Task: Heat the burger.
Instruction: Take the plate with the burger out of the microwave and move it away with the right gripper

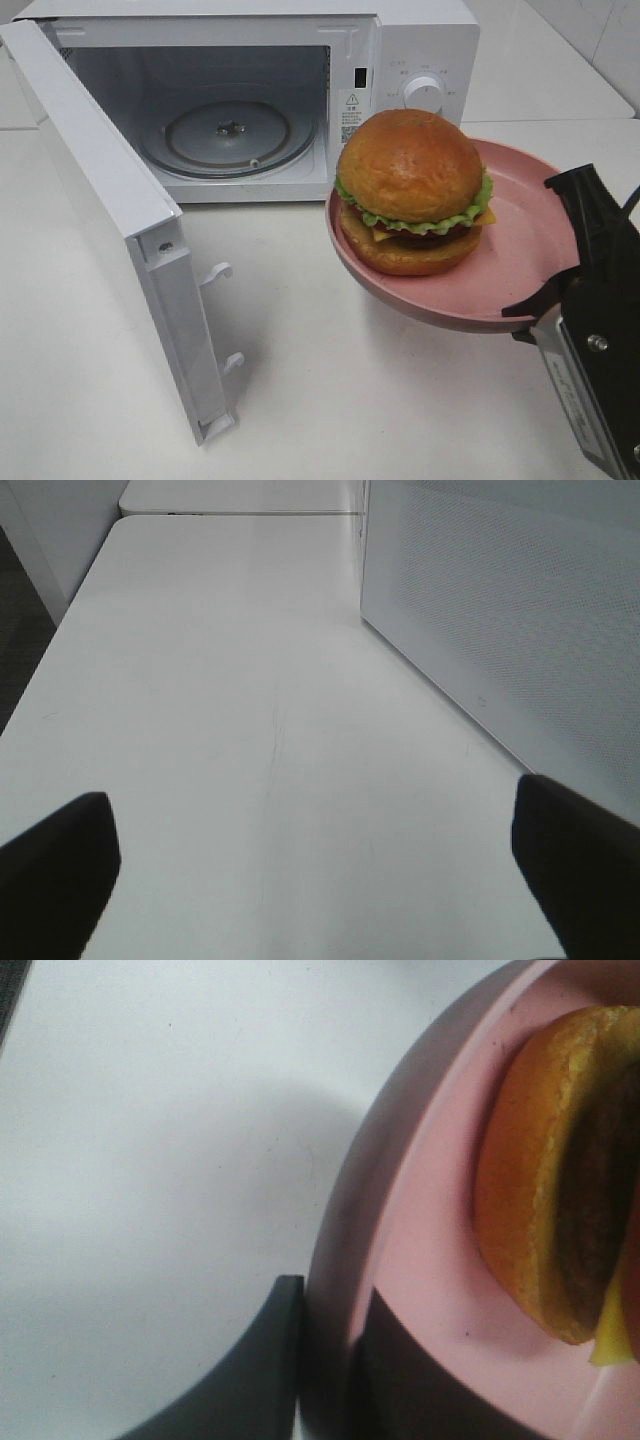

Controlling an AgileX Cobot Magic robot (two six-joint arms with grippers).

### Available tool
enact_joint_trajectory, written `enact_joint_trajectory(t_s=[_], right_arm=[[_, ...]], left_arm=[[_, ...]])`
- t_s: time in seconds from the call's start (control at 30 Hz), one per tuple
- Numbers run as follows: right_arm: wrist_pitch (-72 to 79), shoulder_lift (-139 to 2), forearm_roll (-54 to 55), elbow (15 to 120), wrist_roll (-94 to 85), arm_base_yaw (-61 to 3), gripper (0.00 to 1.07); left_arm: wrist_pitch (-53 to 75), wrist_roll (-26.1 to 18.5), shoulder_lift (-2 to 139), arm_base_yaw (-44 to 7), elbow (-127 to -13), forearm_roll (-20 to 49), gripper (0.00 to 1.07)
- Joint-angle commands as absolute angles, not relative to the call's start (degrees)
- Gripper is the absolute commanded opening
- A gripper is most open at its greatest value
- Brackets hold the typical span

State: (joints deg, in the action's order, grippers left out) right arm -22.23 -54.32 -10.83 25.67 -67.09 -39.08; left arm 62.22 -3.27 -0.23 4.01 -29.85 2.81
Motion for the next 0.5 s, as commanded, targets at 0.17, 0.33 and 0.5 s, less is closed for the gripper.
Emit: enact_joint_trajectory(t_s=[0.17, 0.33, 0.5], right_arm=[[-24.12, -49.73, -17.48, 26.07, -57.93, -38.85, 0.00], [-27.44, -48.64, -22.92, 26.07, -50.71, -38.85, 0.01], [-29.34, -48.47, -30.83, 26.07, -40.34, -38.85, 0.01]], left_arm=[[61.42, -2.98, -0.63, 4.30, -29.68, 2.69, 1.00], [61.42, -2.98, -0.63, 4.30, -29.68, 2.69, 1.00], [61.42, -2.98, -0.63, 4.30, -29.68, 2.69, 1.00]])
